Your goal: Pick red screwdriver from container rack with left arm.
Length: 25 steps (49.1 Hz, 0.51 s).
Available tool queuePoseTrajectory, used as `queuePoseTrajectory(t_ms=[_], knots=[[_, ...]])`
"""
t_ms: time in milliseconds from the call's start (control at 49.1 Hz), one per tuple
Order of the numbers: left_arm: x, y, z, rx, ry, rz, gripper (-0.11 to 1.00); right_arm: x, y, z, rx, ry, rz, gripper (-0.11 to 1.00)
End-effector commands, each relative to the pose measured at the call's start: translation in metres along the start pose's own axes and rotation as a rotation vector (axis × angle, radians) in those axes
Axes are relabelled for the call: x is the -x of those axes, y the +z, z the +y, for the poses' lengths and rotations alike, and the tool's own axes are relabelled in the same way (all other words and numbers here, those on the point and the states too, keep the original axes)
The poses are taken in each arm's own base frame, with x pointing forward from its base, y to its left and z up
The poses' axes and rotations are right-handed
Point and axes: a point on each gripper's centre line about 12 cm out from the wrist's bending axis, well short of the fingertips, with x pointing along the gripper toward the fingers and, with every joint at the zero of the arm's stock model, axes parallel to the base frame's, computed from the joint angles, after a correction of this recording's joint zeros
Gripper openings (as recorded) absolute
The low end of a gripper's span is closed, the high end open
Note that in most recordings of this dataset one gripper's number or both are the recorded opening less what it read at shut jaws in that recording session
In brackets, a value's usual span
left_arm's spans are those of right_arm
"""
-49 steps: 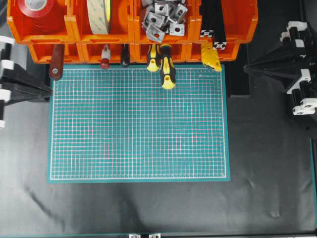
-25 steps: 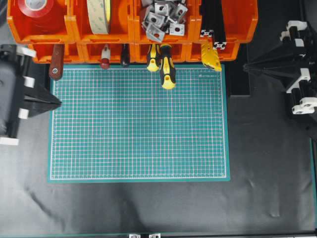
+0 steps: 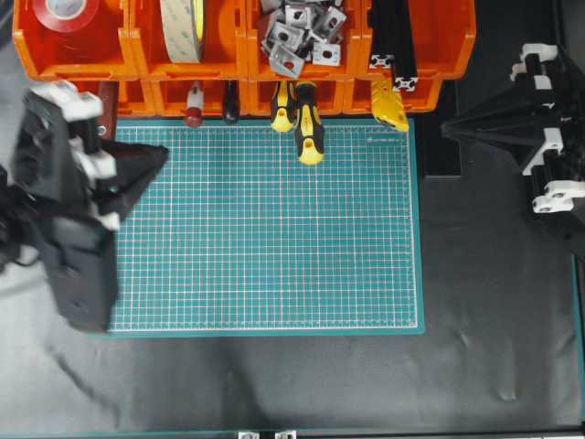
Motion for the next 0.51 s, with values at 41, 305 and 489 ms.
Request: queuePoseTrajectory(t_ms=[41, 305, 489], knots=[[0.006, 0.028, 0.006, 0.04, 0.033, 0.002, 0.01, -0.003, 0.009, 0.004, -0.003, 0.014, -0.016, 0.0], [-0.044, 0.034, -0.01, 0.024, 0.089, 0.161, 0.01, -0.003, 0.009, 0.005, 0.014, 0.018, -0.009, 0.0], [-0.07, 0.026, -0.024, -0.016, 0.08, 0.2, 0.01, -0.001, 0.003, 0.004, 0.034, 0.014, 0.035, 0.0]])
